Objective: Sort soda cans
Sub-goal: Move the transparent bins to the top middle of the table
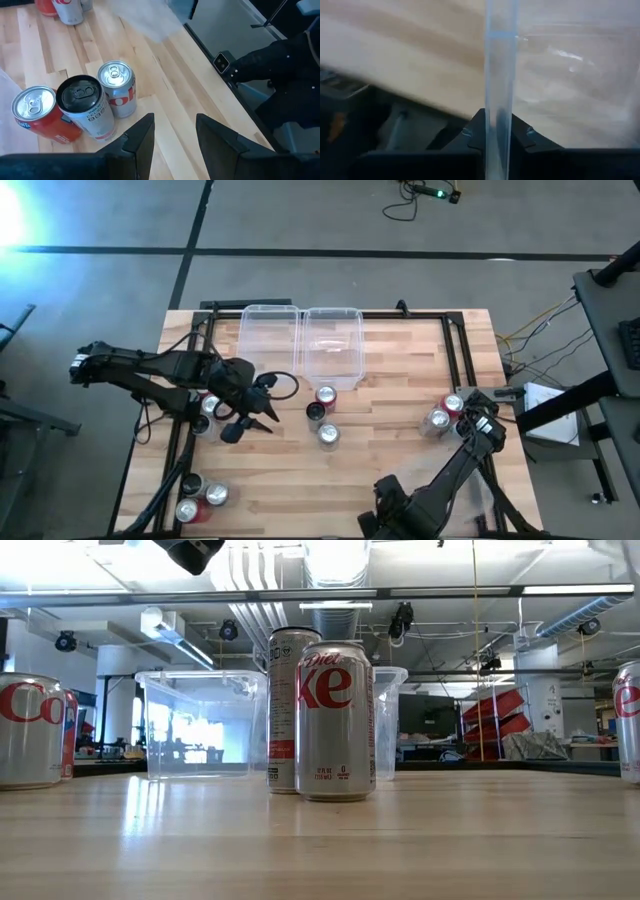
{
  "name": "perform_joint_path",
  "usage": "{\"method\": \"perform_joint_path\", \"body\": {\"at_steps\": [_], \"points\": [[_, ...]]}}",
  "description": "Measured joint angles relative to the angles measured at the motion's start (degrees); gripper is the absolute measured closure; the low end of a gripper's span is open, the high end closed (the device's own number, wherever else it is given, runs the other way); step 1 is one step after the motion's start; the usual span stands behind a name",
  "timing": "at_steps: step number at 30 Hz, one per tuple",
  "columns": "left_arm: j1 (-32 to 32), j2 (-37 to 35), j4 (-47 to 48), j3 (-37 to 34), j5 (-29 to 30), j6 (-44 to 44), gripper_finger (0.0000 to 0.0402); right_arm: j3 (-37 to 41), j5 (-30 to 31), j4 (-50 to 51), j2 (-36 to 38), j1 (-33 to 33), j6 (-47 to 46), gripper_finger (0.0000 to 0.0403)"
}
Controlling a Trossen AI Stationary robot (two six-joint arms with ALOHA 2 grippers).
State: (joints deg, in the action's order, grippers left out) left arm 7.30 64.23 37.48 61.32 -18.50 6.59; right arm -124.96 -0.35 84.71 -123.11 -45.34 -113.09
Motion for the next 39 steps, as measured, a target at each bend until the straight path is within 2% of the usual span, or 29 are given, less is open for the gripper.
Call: {"method": "perform_joint_path", "body": {"at_steps": [4,8,12,16,23,33,36,39], "points": [[-0.05,-1.59,0.09,0.0,0.03,0.3,0.0272,-4.67,0.64,-2.31,0.0,0.0,1.1,0.0378],[-0.42,-3.67,0.13,0.0,0.04,0.42,0.0272,-9.8,5.22,-2.39,0.0,0.01,3.7,0.0378],[-0.93,-5.88,0.13,0.02,0.1,0.38,0.0272,-9.45,12.97,-6.77,2.77,0.46,10.49,0.0379],[-1.14,-7.99,-0.12,0.02,0.13,-0.21,0.0272,-9.97,18.8,-4.78,5.41,0.7,16.11,0.038],[-1.14,-10.03,-0.92,0.04,0.13,-1.71,0.0272,-9.99,23.52,1.07,10.23,0.59,20.19,0.038],[-1.14,-10.14,-2.4,0.04,0.13,-3.22,0.0272,-9.99,36.21,3.5,20.98,0.65,34.05,0.038],[-1.14,-9.37,-3.05,0.04,0.1,-4.13,0.0272,-9.99,40.91,3.82,24.78,0.64,40.57,0.038],[-1.19,-8.14,-4.3,0.04,0.12,-4.1,0.0272,-9.99,47.23,4.4,28.64,0.9,50.85,0.038]]}}
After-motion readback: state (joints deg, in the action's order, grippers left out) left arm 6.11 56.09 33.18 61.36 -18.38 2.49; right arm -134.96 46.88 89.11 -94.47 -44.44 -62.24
